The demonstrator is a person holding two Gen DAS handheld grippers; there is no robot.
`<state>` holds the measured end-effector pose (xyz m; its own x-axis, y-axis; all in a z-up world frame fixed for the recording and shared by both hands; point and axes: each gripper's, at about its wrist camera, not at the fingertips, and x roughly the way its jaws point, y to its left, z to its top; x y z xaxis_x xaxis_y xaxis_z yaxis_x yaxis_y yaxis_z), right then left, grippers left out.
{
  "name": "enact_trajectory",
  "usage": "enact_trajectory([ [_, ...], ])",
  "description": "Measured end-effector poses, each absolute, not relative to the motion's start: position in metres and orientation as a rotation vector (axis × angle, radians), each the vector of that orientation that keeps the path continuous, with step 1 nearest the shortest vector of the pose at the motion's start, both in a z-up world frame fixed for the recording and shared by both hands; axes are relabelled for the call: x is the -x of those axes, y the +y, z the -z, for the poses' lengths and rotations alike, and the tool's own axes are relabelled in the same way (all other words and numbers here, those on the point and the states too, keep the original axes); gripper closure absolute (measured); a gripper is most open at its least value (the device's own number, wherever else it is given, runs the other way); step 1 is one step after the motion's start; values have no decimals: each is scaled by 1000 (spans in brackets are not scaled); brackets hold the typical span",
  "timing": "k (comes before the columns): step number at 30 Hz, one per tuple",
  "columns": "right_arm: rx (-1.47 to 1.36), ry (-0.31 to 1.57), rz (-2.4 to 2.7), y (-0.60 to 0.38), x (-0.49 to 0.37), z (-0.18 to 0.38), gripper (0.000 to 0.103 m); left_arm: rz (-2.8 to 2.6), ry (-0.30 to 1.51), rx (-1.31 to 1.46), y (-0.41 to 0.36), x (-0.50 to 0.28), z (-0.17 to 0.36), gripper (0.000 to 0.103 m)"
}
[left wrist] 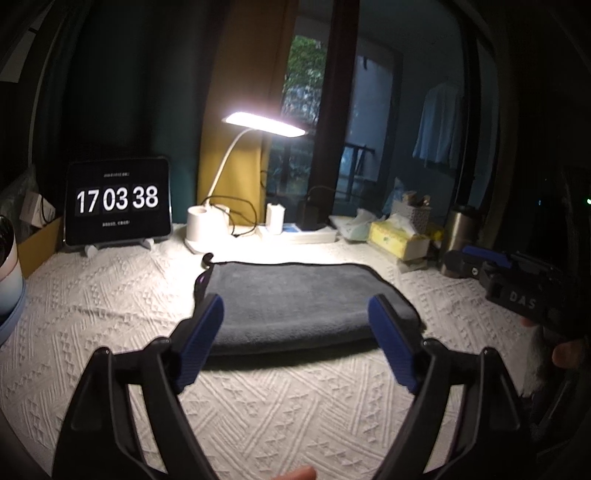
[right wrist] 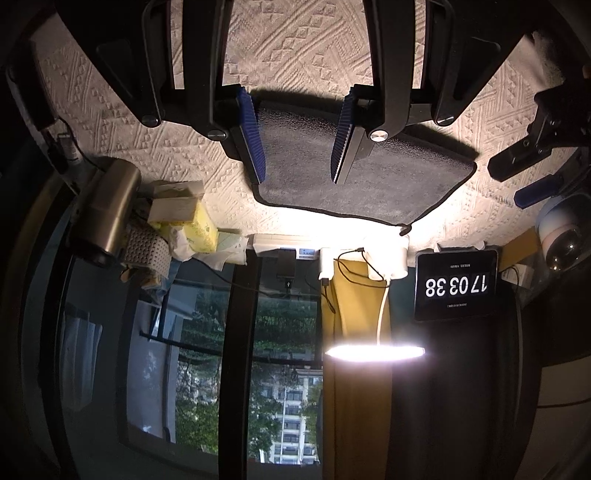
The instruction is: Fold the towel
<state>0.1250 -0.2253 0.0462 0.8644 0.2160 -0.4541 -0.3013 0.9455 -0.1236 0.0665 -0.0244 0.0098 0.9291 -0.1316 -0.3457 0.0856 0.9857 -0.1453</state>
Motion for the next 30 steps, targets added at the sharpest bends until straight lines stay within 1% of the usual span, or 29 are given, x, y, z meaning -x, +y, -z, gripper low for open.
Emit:
enact_trajectory([
  [4,208,435,-265,-228,-116,-48,64,54,332,109,-28,-54,-9,19],
  [6,208,428,-266,-229,-111,-48,64,46,328,111,-27,-50,-8,13],
  [7,206,423,-270,-229,-108,-48,62,50,327,114,-26,-48,-8,13],
  [8,206,418,-271,-229,-105,-48,58,49,326,116,-25,-46,-8,13],
  [10,207,415,-272,-229,-100,-47,55,37,322,116,-24,-42,-8,13],
  [17,189,410,-281,-227,-81,-43,55,21,292,150,-21,-28,-12,13],
  [22,193,353,-272,-225,-60,-46,55,26,231,135,-20,-12,-20,13],
  [26,185,339,-271,-224,-50,-45,55,6,193,133,-17,-2,-25,6],
  [30,165,338,-276,-224,-42,-44,55,8,170,114,-16,5,-28,5],
])
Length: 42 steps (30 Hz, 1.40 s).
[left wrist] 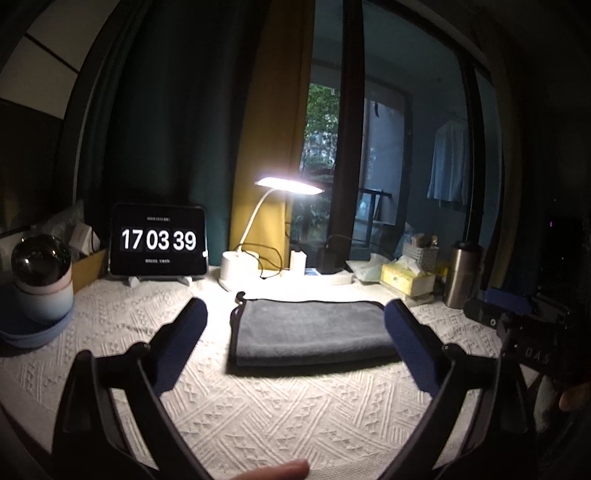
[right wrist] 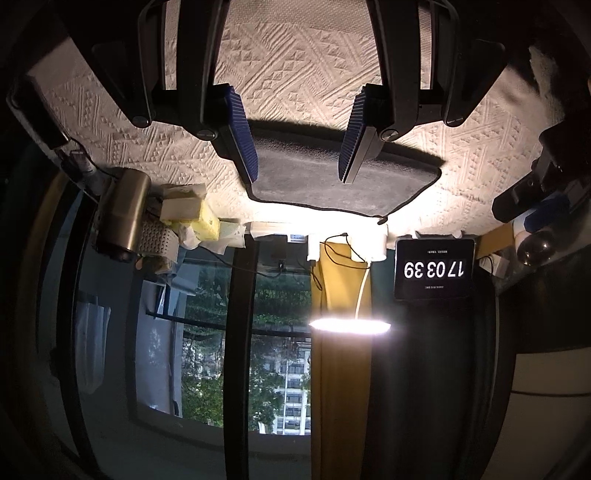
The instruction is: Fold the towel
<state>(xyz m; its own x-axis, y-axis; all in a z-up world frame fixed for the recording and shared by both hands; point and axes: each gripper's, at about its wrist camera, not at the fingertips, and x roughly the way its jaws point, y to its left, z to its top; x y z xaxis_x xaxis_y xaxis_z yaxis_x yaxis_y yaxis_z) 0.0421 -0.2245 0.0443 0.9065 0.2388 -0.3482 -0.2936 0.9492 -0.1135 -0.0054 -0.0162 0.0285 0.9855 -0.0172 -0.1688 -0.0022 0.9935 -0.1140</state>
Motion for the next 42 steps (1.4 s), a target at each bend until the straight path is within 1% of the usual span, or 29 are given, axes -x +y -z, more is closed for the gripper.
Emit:
enact_trajectory([
  [42,172,327,-282,-221,-39,-43,54,19,162,89,-21,9,-36,4],
])
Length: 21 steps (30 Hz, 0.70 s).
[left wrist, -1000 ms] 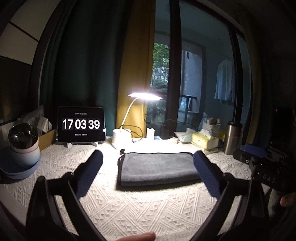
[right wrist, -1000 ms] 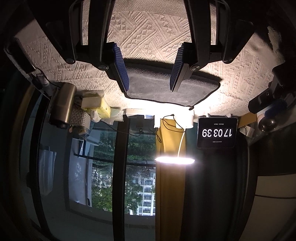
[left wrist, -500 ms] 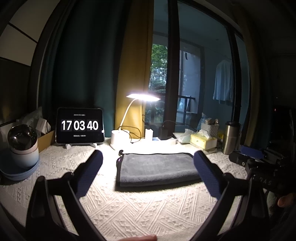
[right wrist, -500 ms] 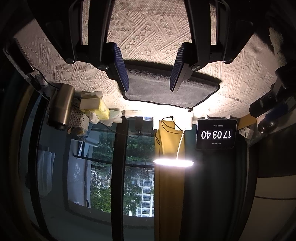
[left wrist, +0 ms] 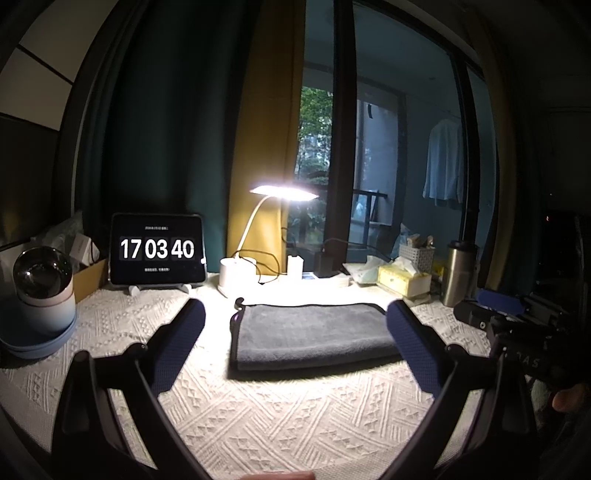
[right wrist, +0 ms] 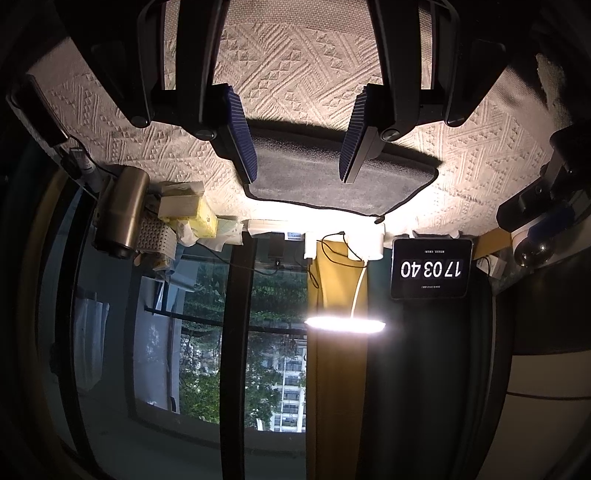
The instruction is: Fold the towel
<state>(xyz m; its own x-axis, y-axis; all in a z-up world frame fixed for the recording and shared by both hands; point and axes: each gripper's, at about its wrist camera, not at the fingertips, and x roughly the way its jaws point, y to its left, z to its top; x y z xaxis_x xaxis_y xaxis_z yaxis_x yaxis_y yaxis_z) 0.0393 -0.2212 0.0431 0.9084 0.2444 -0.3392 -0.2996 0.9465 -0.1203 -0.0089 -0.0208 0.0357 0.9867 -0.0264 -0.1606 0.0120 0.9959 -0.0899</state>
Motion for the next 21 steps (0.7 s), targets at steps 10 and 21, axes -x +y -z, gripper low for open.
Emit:
enact_trajectory([
  [10,170,324,-280,-221,-40,-43,54,18,164,88,-22,10,-36,4],
  [21,165,321,-278,-224,-39,-43,54,18,165,86,-23,10,-35,4],
])
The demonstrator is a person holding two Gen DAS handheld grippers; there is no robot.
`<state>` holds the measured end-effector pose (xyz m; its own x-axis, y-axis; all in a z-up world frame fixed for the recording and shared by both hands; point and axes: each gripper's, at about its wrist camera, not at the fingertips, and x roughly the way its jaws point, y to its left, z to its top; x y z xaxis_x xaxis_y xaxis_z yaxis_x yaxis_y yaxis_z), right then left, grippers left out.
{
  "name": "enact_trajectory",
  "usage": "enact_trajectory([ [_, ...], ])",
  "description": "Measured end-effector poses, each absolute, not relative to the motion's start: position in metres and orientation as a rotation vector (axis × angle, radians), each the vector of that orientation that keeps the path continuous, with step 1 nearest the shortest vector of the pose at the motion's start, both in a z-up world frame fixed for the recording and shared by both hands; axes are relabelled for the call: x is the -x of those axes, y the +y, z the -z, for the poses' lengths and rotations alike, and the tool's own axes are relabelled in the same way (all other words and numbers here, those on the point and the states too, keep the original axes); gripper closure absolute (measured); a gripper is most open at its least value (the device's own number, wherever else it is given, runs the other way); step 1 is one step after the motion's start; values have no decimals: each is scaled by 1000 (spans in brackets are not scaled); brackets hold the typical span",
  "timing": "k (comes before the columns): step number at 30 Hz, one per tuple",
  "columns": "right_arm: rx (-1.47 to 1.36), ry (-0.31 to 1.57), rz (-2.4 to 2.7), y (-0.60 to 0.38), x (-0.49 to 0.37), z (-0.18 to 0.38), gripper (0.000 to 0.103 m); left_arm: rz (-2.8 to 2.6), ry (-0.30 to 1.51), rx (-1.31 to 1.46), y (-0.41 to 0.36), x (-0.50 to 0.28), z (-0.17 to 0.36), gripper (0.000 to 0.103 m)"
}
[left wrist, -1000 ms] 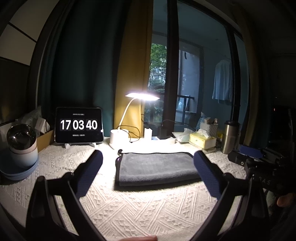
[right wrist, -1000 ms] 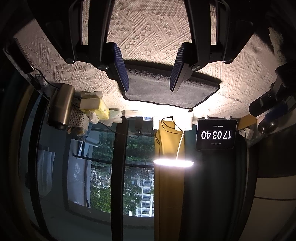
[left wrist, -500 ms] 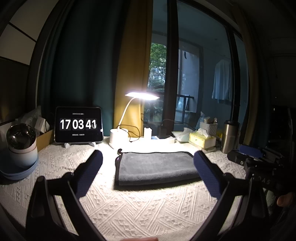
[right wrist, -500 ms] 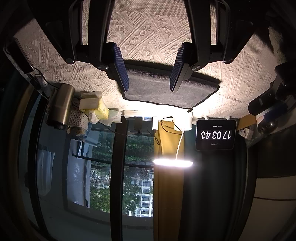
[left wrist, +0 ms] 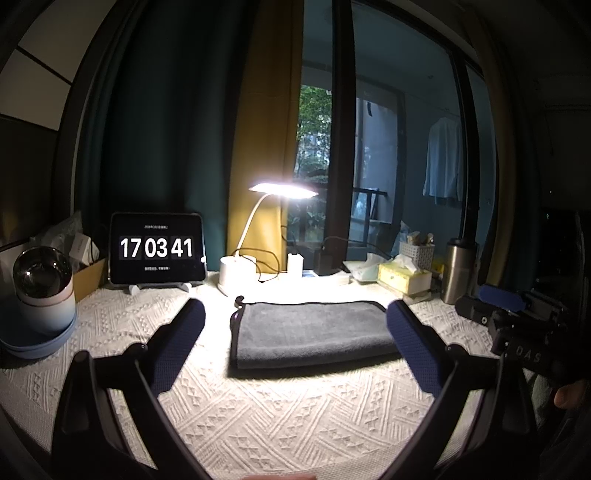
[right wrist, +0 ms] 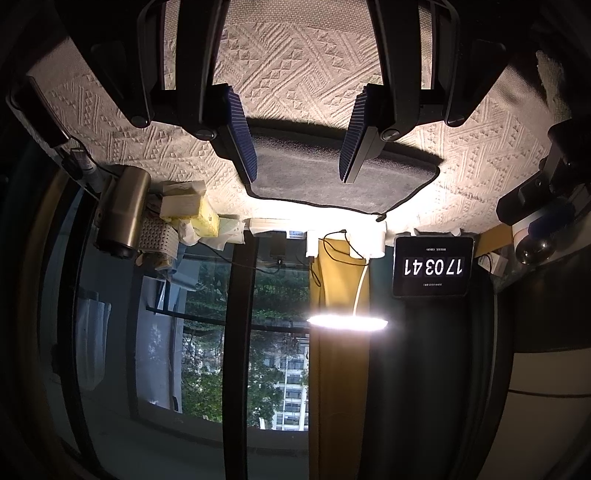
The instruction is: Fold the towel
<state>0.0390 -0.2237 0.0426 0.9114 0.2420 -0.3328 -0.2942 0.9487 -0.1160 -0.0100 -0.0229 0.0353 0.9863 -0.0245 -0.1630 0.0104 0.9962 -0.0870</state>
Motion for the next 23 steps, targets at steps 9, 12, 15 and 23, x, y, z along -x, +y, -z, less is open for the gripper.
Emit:
enact_trajectory([
  [9,167,322,-279,-223,-39,-43,54,18,164,87,-23,10,-35,4],
  [12,166,321,-279,-223,-39,-43,54,18,166,87,-22,10,-35,4],
  [15,167,322,-280,-223,-39,-43,54,18,165,86,-22,10,-35,4],
  [23,166,323,-280,-222,-39,-42,54,23,173,96,-20,11,-33,4],
])
